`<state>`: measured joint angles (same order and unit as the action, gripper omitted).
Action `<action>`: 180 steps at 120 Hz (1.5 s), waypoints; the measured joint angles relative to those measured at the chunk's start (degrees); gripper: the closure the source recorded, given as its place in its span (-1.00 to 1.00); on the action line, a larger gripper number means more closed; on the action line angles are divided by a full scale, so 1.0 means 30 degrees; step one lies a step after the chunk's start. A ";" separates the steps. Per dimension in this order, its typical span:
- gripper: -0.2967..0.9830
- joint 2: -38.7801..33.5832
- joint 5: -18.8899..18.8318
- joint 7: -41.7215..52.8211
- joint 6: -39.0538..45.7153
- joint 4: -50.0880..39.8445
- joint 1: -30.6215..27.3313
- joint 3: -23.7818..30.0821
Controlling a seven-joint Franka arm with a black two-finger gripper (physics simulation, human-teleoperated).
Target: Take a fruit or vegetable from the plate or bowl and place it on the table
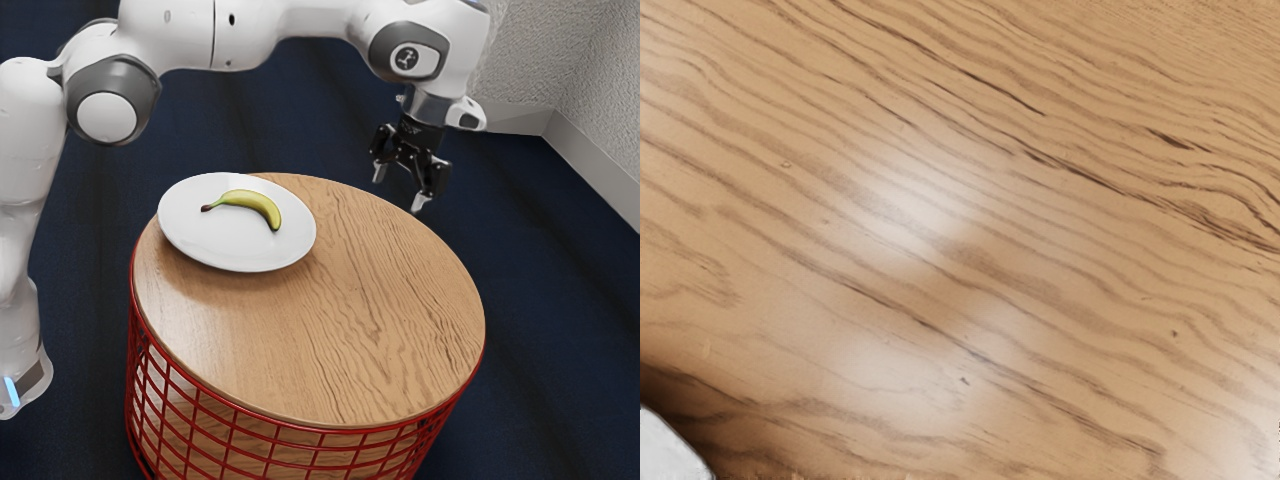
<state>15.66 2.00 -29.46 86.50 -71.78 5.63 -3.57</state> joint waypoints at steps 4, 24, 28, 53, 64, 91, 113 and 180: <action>-0.54 0.0014 0.0020 -0.0454 -0.0019 -0.0002 -0.0028 -0.0037; -0.54 -0.0379 0.0681 -0.2329 -0.0092 0.0033 -0.0658 -0.0132; -0.54 -0.0527 0.0890 -0.2542 -0.0119 -0.0131 -0.0691 -0.0191; -0.54 -0.0556 0.1413 -0.1970 -0.0240 -0.1719 -0.2088 -0.1275; -0.54 -0.2198 -0.0113 -0.0447 -0.0265 -0.3995 -0.2403 -0.1219; -0.54 -0.3114 -0.3557 0.2557 -0.0092 -0.6102 -0.3233 -0.0028; -0.53 -0.2211 -0.3342 0.4433 0.1103 -0.6021 -0.5167 0.2785; -0.54 -0.8042 -0.2660 1.2123 0.7352 -1.5416 -0.7178 0.1451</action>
<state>-8.46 -5.98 6.91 108.56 -118.02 -15.91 0.78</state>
